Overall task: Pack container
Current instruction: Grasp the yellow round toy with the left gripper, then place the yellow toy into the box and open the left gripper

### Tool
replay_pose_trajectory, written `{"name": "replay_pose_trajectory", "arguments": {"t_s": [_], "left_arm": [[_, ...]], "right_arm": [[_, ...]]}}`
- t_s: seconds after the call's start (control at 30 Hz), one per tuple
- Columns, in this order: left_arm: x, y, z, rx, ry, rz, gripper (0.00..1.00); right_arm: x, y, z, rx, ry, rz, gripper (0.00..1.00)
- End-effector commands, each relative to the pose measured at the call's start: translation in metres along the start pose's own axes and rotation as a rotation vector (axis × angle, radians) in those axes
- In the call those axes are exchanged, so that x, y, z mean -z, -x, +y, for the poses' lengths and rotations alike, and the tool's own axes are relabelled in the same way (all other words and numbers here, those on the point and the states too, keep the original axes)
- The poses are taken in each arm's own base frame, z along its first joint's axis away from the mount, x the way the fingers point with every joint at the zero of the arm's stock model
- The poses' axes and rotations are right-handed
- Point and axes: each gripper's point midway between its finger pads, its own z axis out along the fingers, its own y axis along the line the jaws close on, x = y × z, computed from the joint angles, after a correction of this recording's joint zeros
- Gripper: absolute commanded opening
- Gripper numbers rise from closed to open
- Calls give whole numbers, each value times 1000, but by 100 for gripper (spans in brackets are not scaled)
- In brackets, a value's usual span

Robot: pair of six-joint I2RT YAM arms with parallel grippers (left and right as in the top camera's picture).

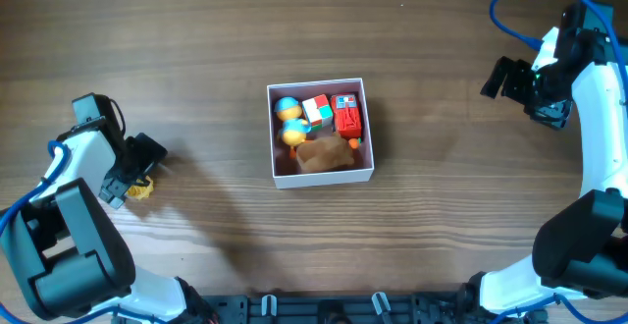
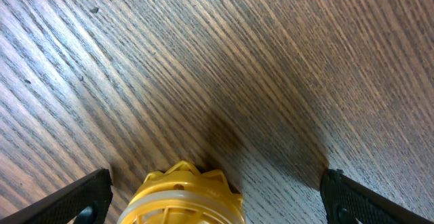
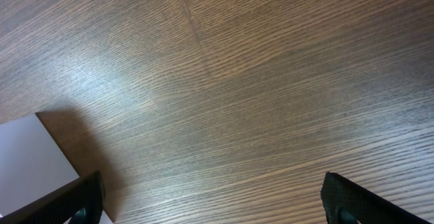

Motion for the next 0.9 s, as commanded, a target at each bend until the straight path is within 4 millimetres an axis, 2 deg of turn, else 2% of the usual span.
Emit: {"name": "replay_pose_trajectory", "arguments": {"t_s": [0.0, 0.1, 0.23, 0.37, 0.5, 0.6, 0.63, 0.7, 0.77, 0.8, 0.83, 0.87], "left_arm": [[-15, -20, 13, -18, 47, 67, 98], [-15, -23, 15, -20, 54, 79, 84], [-15, -25, 16, -20, 58, 87, 74], [-14, -29, 18, -22, 67, 102, 60], [-14, -30, 19, -23, 71, 109, 35], [-12, -28, 18, -22, 65, 106, 7], [-8, -26, 15, -20, 61, 106, 4], [16, -13, 0, -46, 38, 77, 4], [47, -4, -21, -96, -1, 23, 4], [75, -2, -42, -147, -42, -30, 4], [94, -3, -56, -184, -74, -67, 4], [122, -9, -78, -247, -132, -126, 4]], "right_arm": [[-3, -1, 3, 20, 14, 11, 100], [-3, -1, 3, 20, 14, 11, 100], [-3, -1, 3, 20, 14, 11, 100], [-3, -1, 3, 20, 14, 10, 100], [-3, -1, 3, 20, 14, 11, 100], [-3, -1, 3, 20, 14, 10, 100], [-3, -1, 3, 20, 14, 10, 100], [-3, -1, 3, 20, 14, 11, 100], [-3, -1, 3, 20, 14, 11, 100], [-3, -1, 3, 19, 13, 11, 100], [-3, -1, 3, 20, 13, 11, 100], [-3, -1, 3, 20, 14, 11, 100]]}}
